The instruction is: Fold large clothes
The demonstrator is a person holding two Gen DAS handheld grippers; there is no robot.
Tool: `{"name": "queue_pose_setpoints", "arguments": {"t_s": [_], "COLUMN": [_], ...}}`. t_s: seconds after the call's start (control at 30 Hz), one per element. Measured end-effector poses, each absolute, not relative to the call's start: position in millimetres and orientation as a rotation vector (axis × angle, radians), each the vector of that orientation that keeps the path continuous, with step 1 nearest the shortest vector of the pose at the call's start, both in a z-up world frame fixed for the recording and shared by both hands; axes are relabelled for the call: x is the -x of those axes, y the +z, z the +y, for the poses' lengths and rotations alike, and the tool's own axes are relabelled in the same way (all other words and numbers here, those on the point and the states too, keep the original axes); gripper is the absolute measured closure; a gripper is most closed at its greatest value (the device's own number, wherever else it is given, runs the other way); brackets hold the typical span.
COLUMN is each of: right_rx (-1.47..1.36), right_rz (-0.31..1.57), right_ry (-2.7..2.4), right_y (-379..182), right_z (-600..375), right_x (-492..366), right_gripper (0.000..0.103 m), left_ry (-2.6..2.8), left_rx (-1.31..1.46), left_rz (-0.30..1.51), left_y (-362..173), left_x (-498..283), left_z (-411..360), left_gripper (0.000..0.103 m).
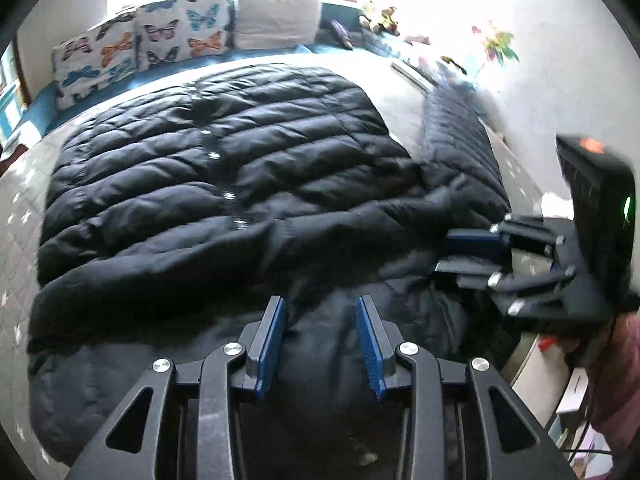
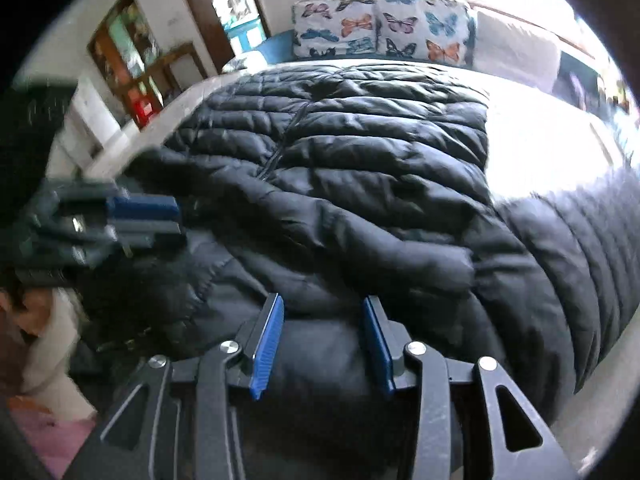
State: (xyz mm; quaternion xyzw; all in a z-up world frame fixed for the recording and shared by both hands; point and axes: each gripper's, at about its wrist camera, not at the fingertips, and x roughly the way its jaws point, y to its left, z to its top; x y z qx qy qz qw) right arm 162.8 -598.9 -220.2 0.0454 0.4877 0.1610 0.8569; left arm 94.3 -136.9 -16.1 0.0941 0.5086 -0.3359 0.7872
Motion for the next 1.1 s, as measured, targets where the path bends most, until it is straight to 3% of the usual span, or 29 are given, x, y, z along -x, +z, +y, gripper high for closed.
{"name": "queue_pose_setpoints", "arguments": {"t_s": [0.23, 0.5, 0.93, 0.97, 1.07, 1.1], "right_rx": [-0.357, -0.537, -0.85, -0.853, -0.866, -0.872], "right_rz": [0.861, 0.878, 0.735, 0.728, 0.712, 0.703], "right_ry": [0.111, -0.243, -0.152, -0.149, -0.143, -0.136], "right_y": [-183, -225, -266, -266, -264, -261], "right_z": [-731, -892, -934, -934, -934, -934], "right_x": [-157, -180, -206, -206, -211, -210], "right_gripper": [0.052, 0.052, 0.052, 0.053, 0.082, 0.087], "left_ry": [-0.728, -0.766, -0.848, -0.853, -0.872, -0.88], "left_rx": [-0.253, -0.262, -0.317, -0.32, -0.324, -0.327], "left_rz": [1.12, 1.133, 1.144, 1.146, 1.142, 1.139], "left_y": [-32, -32, -30, -29, -29, -29], "left_x": [-91, -91, -87, -87, -86, -86], "left_z": [-161, -182, -227, -230, -238, -241], "left_gripper": [0.063, 0.063, 0.063, 0.063, 0.063, 0.063]}}
